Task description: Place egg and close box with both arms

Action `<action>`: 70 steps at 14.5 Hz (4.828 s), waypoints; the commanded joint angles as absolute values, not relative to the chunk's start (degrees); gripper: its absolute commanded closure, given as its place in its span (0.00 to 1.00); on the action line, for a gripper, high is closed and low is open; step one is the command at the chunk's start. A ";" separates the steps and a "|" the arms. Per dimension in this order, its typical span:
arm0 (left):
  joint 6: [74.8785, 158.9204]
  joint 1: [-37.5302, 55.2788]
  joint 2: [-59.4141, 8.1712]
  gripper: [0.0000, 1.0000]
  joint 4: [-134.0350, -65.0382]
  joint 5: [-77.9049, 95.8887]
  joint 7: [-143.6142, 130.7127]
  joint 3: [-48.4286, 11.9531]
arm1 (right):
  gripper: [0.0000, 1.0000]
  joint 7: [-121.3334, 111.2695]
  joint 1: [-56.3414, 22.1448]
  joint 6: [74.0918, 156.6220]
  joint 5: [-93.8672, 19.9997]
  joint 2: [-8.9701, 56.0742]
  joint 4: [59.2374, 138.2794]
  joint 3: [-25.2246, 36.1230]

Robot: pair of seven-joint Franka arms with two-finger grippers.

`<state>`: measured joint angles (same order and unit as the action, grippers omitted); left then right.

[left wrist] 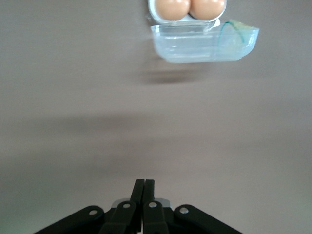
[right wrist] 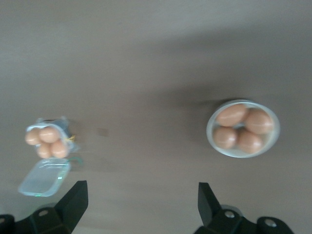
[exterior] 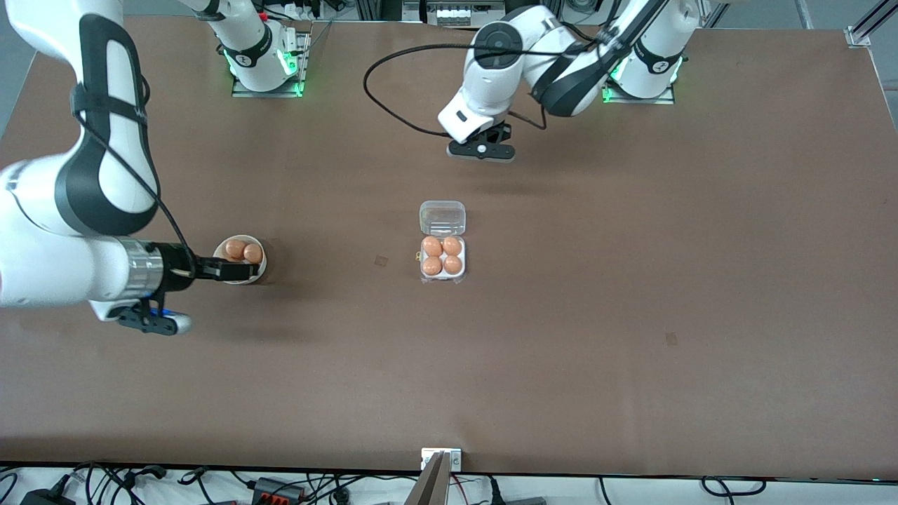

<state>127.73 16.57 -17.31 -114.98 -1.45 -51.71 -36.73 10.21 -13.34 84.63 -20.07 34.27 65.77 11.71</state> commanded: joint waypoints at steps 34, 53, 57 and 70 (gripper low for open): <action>149.59 18.90 -47.99 0.99 -89.82 -41.03 -69.35 -28.04 | 0.00 -0.17 2.11 97.11 0.44 3.34 95.54 0.62; 107.51 -3.83 -38.41 0.97 -89.82 -41.13 -58.13 -56.57 | 0.00 -2.90 2.28 99.15 0.44 -3.69 102.48 1.05; 99.15 -18.34 -38.14 0.97 -89.82 -41.22 -43.71 -66.95 | 0.00 -2.37 2.29 99.75 0.44 -3.69 102.39 1.05; 92.72 -15.66 -17.06 0.00 -85.25 -6.77 4.82 -30.62 | 0.00 -2.29 2.11 99.32 0.35 -3.60 102.30 0.70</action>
